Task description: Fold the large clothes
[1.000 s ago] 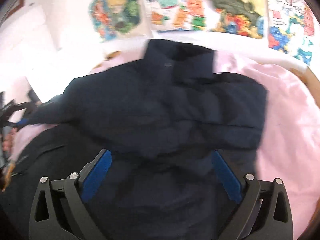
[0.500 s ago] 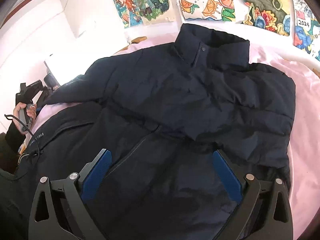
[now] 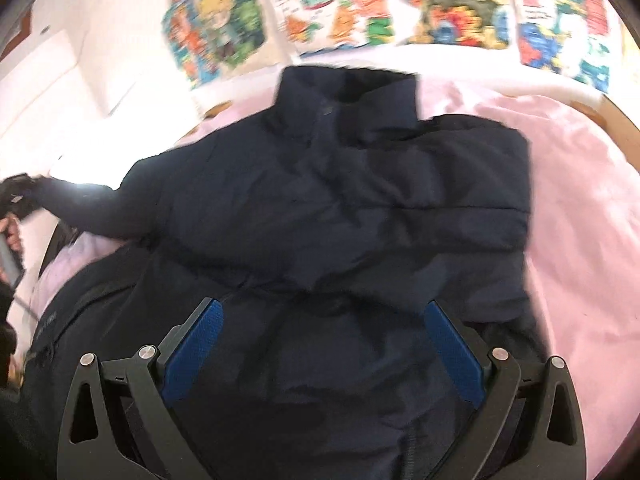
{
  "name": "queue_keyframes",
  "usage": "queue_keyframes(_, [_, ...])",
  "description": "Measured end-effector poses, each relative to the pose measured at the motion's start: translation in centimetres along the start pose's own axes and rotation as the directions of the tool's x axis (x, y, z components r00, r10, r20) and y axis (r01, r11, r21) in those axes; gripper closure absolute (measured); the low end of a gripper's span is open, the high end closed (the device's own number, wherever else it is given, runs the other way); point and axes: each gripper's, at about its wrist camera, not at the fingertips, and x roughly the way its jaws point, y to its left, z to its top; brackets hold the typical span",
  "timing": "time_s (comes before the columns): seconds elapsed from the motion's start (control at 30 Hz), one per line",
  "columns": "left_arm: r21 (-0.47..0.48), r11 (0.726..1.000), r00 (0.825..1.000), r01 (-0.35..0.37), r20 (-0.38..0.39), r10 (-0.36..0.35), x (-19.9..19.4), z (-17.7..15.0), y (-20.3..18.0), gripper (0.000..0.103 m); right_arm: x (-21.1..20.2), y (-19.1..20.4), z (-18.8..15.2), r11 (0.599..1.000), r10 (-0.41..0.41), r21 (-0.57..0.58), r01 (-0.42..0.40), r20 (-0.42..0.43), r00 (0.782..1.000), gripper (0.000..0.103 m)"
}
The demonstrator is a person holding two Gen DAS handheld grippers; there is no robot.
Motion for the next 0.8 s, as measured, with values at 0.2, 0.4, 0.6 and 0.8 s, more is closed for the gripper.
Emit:
queue_keyframes(0.2, [0.337,0.917,0.973,0.215,0.007,-0.231,-3.9,1.4,-12.4,0.095,-0.5,-2.9,0.6,0.994,-0.022,0.109,0.018,0.03,0.999,0.004])
queue_keyframes(0.4, [0.562,0.702,0.887,0.438,-0.141,-0.44,-7.5,-3.1,-23.1,0.095,-1.3,-5.1,1.0,0.985,-0.091,0.152,0.078,0.075,0.993,0.004])
queue_keyframes(0.6, [0.659,0.463,0.787,0.593,-0.352,-0.507,-8.2,-11.6,-30.9,0.095,-2.2,-8.3,1.3,0.966,-0.138,0.234,0.106,0.123,0.983,0.004])
queue_keyframes(0.8, [0.611,0.395,0.725,0.686,-0.531,-0.438,-5.8,-20.0,-35.8,0.095,-2.1,-11.9,1.2,0.945,-0.155,0.311,0.101,0.152,0.976,0.004])
